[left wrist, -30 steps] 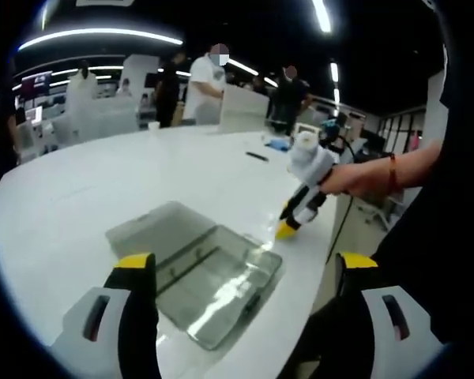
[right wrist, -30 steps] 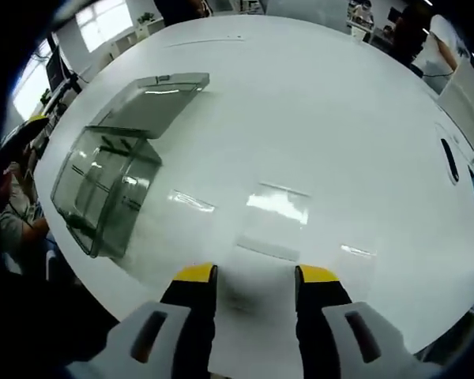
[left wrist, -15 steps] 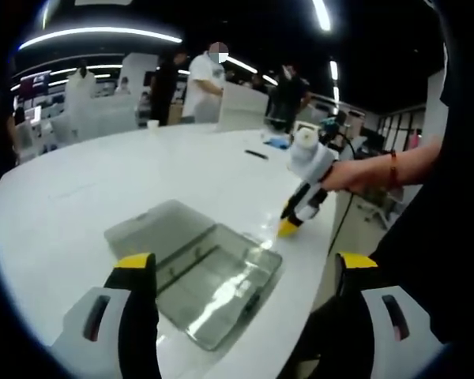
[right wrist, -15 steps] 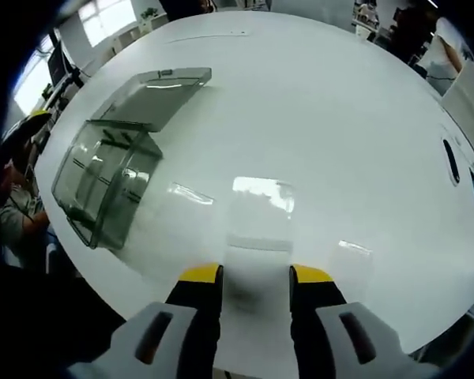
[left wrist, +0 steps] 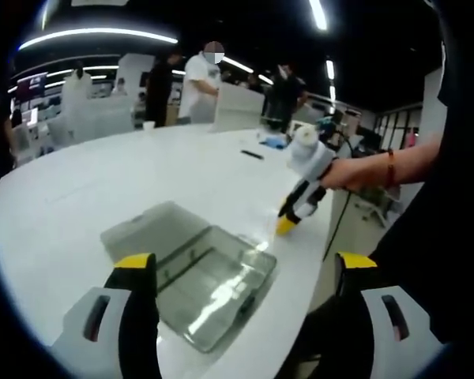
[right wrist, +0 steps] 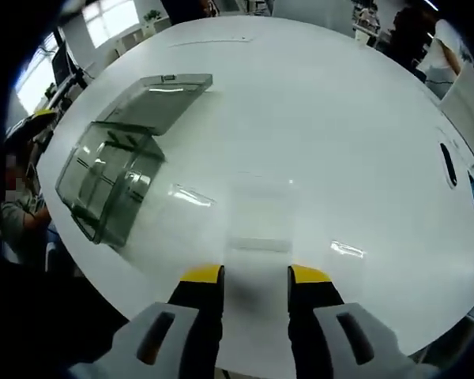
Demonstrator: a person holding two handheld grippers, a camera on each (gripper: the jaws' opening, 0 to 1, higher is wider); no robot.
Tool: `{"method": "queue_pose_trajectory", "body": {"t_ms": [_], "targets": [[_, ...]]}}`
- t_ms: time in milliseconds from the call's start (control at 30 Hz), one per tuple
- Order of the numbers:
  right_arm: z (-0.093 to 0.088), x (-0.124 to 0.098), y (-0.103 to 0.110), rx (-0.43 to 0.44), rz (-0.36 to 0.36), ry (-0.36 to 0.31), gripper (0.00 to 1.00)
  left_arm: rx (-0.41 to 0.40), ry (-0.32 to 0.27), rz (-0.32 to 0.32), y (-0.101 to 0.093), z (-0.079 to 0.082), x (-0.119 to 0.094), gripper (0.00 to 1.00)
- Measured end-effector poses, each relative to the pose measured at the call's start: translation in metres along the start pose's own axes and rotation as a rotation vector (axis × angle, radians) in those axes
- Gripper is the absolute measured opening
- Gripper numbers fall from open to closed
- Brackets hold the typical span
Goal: Insert the divider into the dual guide fixture by aligning both edges with the guide slots and pushing it downward to the bottom, including one-sided entry, uneven engagement, binding, and posture correction.
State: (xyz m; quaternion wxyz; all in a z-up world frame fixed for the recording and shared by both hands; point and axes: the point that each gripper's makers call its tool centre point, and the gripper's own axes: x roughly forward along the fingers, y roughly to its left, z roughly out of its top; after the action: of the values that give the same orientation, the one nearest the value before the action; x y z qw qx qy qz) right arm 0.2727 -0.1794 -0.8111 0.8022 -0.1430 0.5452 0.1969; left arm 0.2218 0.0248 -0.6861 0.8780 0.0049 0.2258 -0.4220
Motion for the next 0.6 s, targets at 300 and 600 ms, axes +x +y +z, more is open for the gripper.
{"method": "queue_pose_trajectory", "body": {"t_ms": [300,600], "targets": [[0.008,-0.012,0.001,-0.009,-0.012,-0.070,0.27,0.004,-0.014,-0.008,-0.008,0.003,0.001,0.91],[0.006,-0.026,0.007,-0.032,-0.015,-0.139,0.27,-0.016,-0.040,-0.017,-0.022,0.007,0.000,0.89]]}}
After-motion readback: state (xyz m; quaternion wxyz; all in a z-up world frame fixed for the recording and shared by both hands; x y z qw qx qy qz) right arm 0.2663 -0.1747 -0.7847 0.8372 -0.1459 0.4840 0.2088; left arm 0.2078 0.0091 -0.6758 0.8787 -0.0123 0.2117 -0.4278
